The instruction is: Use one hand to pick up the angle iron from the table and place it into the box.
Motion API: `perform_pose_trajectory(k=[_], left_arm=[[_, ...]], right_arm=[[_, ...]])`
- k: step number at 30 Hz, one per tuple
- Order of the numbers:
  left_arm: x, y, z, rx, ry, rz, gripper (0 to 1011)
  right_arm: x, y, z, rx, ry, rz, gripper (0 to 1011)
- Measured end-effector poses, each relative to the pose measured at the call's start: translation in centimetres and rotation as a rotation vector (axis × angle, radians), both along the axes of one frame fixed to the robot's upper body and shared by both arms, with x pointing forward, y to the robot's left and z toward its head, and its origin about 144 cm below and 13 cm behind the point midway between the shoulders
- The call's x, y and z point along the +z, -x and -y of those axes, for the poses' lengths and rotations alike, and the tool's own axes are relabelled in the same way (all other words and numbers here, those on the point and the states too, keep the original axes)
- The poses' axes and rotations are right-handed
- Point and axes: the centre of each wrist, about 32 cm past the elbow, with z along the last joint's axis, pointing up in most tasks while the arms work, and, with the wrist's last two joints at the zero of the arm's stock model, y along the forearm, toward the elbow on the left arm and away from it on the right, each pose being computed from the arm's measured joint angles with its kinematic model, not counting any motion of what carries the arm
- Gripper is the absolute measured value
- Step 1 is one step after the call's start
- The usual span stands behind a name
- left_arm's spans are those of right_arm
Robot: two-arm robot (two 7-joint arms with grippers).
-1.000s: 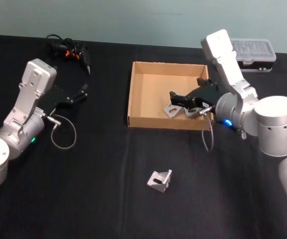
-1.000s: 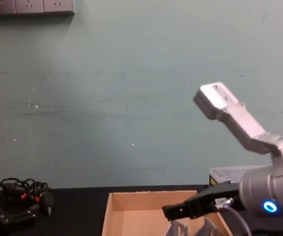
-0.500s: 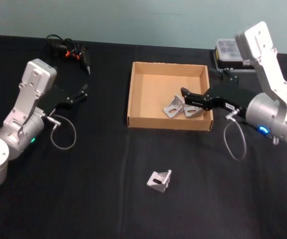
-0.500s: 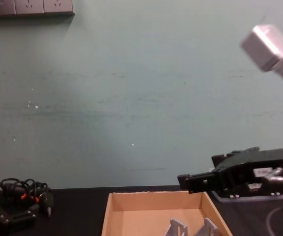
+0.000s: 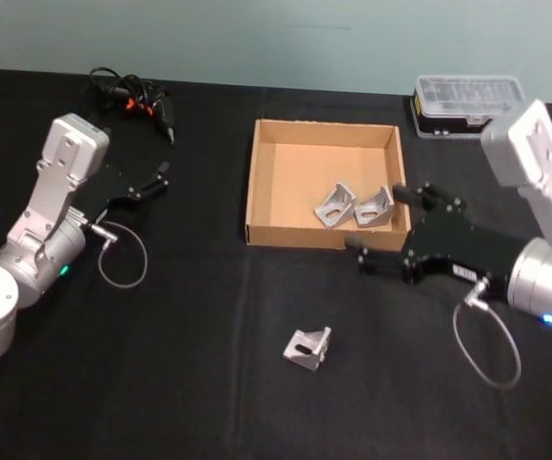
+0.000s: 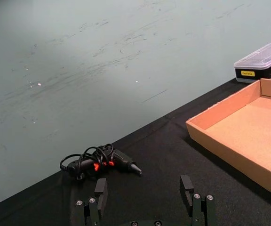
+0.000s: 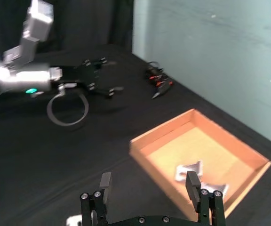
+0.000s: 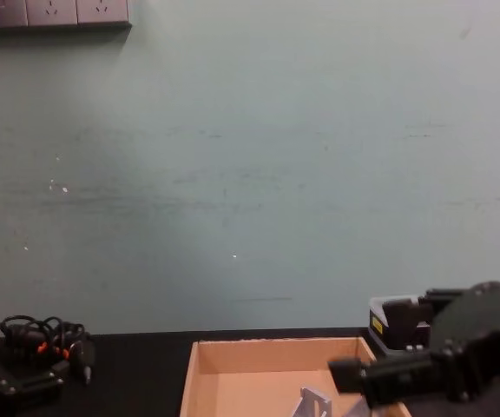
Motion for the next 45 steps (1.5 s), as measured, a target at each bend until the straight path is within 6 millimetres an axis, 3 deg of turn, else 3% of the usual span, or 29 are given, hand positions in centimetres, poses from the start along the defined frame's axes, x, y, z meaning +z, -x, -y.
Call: perform_pose_trajectory(k=[8, 18, 45], left_arm=[[0.0, 0.0, 0.0, 0.0, 0.0, 0.0, 1011], [0.0, 0.0, 0.0, 0.0, 0.0, 0.0, 1011], [0.0, 0.0, 0.0, 0.0, 0.0, 0.0, 1011]], right_arm=[[-0.4, 1.5, 0.4, 0.068, 0.024, -0.041, 1003], [-2.3, 2.6, -0.5, 0.169, 0.068, -0.128, 1003], [-5.5, 2.5, -1.1, 0.155, 0.119, -0.226, 1003]])
